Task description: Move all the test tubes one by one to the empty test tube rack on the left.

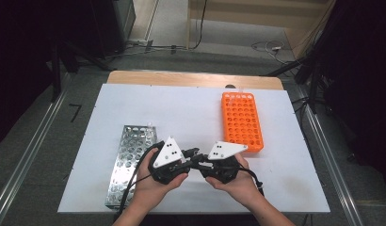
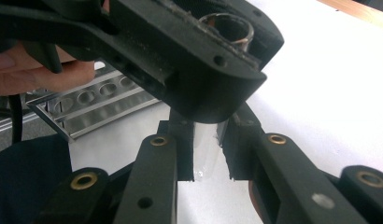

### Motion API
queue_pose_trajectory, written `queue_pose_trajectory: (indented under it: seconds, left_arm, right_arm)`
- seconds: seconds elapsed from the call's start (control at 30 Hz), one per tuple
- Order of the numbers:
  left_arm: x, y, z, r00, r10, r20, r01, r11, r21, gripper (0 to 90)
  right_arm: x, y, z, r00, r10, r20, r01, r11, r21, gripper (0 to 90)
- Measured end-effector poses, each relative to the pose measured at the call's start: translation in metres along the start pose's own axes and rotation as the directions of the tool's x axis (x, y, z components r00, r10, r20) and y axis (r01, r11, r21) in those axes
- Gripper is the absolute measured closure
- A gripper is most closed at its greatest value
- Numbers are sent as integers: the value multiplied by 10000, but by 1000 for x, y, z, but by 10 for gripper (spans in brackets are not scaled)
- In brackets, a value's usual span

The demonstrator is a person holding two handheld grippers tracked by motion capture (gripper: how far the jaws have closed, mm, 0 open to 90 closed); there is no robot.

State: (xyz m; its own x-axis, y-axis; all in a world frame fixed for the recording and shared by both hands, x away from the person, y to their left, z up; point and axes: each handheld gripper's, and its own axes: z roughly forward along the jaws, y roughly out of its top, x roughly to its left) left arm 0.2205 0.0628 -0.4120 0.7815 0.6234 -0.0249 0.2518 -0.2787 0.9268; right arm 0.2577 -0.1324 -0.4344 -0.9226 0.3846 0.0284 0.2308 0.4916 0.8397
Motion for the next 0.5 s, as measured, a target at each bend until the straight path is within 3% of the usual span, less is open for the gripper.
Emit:
queue_pose_trajectory:
  seconds: [0.1, 0.23, 0.5]
  left_arm:
    - [2, 1, -1, 9999, -127, 14, 127, 9998, -129, 765]
    - [5, 2, -5, 9997, -215, -102, 212, 9995, -254, 765]
    - [17, 6, -18, 9981, -454, -421, 431, 9976, -534, 765]
  right_arm:
    - [-1, 0, -1, 10000, 23, -83, -23, 10000, -96, 710]
    - [-3, -1, -2, 9995, 96, -301, -101, 9999, -138, 590]
    - [-8, -4, -10, 9998, 127, -133, -130, 9995, -284, 150]
